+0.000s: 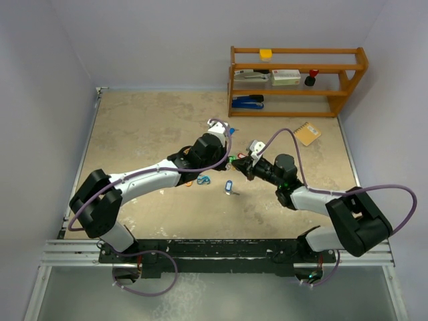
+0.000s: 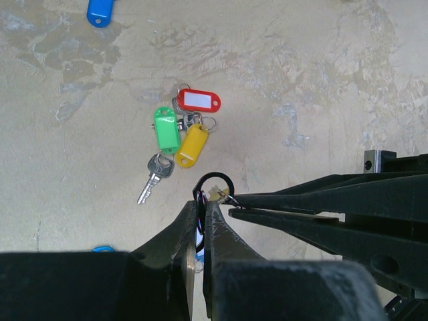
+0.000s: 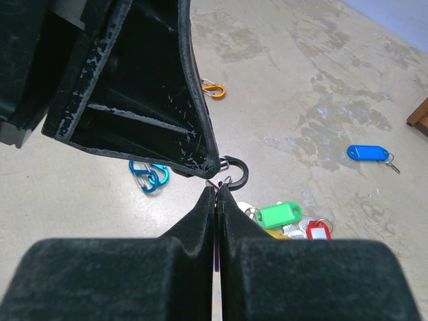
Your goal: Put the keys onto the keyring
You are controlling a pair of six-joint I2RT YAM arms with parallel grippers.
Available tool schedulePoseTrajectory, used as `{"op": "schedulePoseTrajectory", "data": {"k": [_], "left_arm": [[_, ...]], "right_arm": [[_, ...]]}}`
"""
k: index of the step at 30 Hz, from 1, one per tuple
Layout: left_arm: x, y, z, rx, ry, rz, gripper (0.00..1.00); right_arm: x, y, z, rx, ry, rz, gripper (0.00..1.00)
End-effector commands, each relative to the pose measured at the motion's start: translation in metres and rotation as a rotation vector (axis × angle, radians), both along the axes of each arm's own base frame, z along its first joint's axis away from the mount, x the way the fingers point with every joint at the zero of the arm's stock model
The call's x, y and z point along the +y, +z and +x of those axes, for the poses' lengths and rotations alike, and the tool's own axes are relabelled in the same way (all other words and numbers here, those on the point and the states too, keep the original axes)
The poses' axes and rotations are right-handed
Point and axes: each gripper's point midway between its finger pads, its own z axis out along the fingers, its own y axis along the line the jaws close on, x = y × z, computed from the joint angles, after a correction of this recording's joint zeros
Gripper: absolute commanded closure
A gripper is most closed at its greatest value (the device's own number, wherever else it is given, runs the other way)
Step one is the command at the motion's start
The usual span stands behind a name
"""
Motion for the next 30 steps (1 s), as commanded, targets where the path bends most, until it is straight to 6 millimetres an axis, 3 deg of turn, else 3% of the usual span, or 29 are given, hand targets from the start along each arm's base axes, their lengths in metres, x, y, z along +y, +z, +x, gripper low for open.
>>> {"op": "schedulePoseTrajectory", "data": {"k": [1, 30], "left_arm": [[-0.009, 0.042, 0.001, -0.075, -0.029, -0.071, 1.00], [0.000, 0.036, -0.006, -0.068, -0.056, -0.021, 1.00]], "right_arm": [[-0.001, 0.021, 0.012, -0.076, -0.023, 0.033, 1.00], [-0.017, 0.026, 0.020, -0.103, -0.088, 0.021, 1.00]]}}
